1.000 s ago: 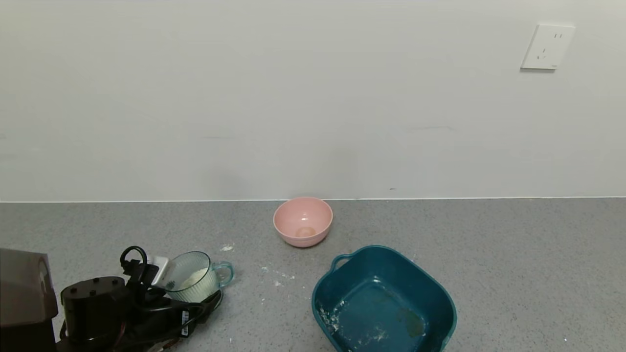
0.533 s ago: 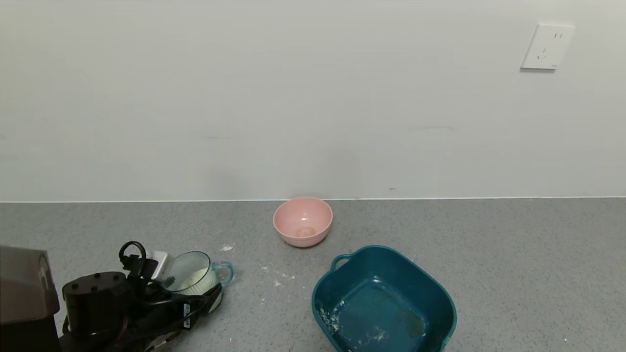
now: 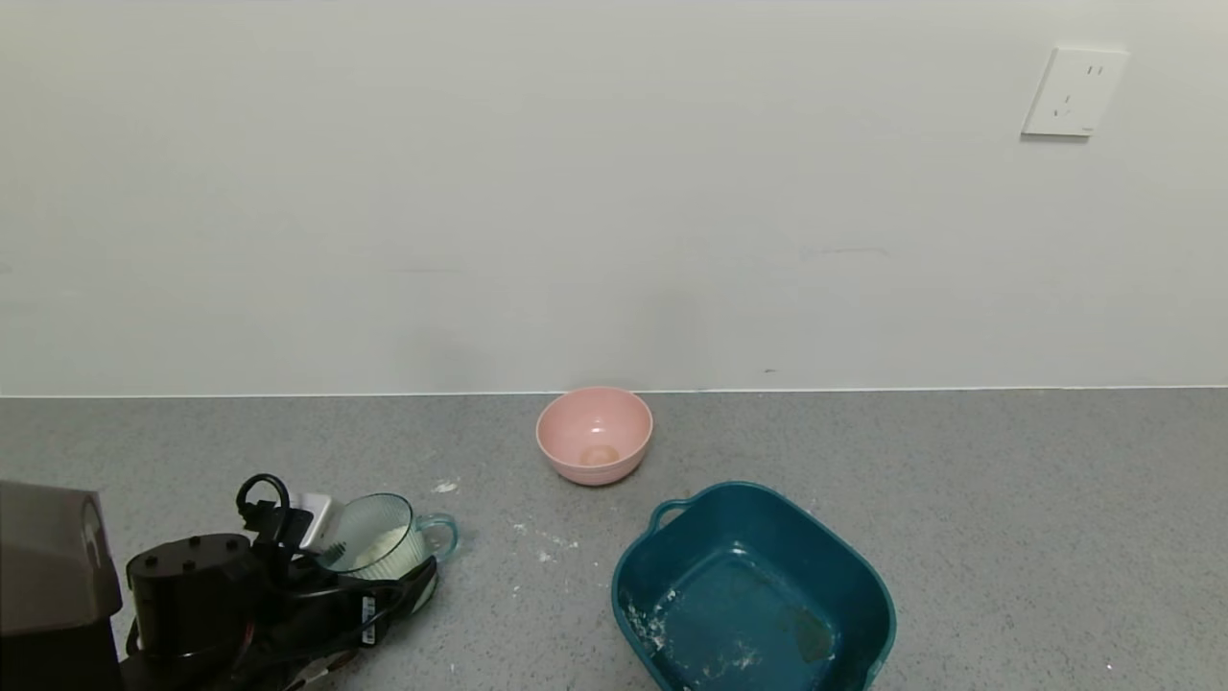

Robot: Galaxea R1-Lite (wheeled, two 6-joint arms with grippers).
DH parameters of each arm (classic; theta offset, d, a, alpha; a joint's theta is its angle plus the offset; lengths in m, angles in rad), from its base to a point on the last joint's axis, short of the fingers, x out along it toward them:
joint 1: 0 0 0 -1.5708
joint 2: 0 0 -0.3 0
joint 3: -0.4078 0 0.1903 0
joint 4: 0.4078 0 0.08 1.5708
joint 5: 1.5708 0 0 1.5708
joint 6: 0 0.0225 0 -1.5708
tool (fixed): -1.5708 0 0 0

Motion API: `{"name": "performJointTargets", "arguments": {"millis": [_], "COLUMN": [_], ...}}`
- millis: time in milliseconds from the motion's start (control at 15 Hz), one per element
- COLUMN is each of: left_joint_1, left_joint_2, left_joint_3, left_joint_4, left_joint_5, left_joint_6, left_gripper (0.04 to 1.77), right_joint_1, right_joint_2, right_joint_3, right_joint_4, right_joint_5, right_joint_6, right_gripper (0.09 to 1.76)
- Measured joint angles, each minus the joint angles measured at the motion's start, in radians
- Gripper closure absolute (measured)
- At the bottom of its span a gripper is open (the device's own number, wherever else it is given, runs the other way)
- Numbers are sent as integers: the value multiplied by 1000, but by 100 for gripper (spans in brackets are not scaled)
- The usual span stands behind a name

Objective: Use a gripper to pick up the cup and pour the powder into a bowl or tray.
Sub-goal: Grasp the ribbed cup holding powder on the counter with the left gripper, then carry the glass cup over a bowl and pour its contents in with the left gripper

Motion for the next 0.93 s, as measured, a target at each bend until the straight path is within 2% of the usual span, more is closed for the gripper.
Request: {"name": "performJointTargets", "arguments": {"millis": [200,333,400,933], "left_joint_1": [-1,-2,-2,-1], "left_joint_2": [1,1,1,-4], "left_joint_3": [1,1,2,1], "left_joint_4": [0,1,0,1], "left_joint_5": [0,0,-3,0], "left_joint_6": [-1,0,2,2], "left_gripper": [9,39,46,51], "right_joint_1": [0,0,0,0], "right_joint_2": [0,0,0,0], "right_joint_3": [0,0,0,0], "right_joint_4": [0,0,0,0], "right_joint_5": [0,0,0,0], "right_joint_6": [0,0,0,0], "right_gripper": [14,14,14,14]}}
